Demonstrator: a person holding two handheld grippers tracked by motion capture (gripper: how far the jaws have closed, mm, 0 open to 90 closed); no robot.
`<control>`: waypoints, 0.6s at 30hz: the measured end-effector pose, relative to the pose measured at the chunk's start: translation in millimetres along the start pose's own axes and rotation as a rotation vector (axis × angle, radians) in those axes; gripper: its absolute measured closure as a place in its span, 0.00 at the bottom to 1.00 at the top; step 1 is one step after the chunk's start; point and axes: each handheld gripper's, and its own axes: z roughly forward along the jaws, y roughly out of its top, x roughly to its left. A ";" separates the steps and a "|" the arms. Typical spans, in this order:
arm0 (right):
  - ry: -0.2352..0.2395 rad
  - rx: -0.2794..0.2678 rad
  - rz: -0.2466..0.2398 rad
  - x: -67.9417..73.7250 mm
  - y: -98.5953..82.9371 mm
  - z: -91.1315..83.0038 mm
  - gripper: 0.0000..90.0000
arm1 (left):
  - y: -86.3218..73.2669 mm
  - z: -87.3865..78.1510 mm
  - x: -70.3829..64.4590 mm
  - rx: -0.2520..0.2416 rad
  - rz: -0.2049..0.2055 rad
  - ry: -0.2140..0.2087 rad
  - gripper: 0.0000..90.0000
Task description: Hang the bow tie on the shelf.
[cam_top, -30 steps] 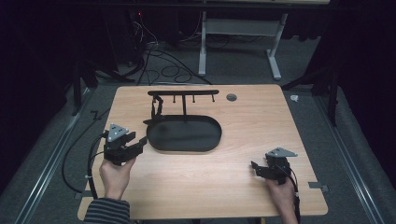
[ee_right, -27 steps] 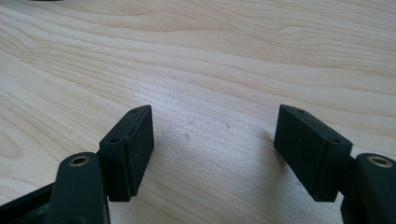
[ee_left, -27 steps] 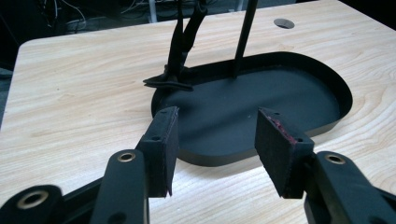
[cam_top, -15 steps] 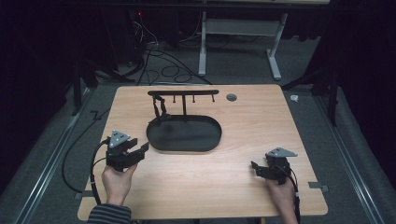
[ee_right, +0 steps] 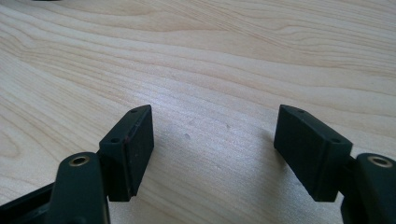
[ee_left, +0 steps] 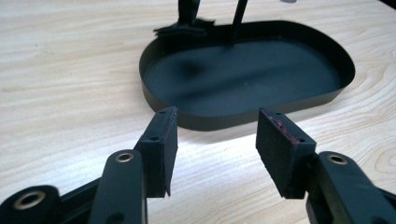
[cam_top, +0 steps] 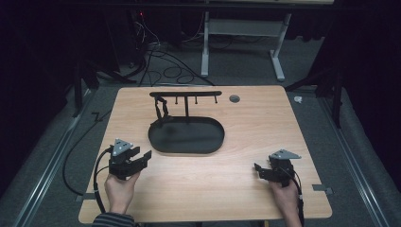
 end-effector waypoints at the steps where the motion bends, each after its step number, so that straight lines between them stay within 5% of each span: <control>1: 0.000 0.000 0.000 0.0 0.0 0.0 0.33 | -1.2 0.8 -0.1 0.007 0.001 -0.001 0.54; 18: 0.001 0.000 0.000 0.0 0.0 0.0 0.33 | -29.7 24.1 -3.4 0.073 0.013 0.024 0.52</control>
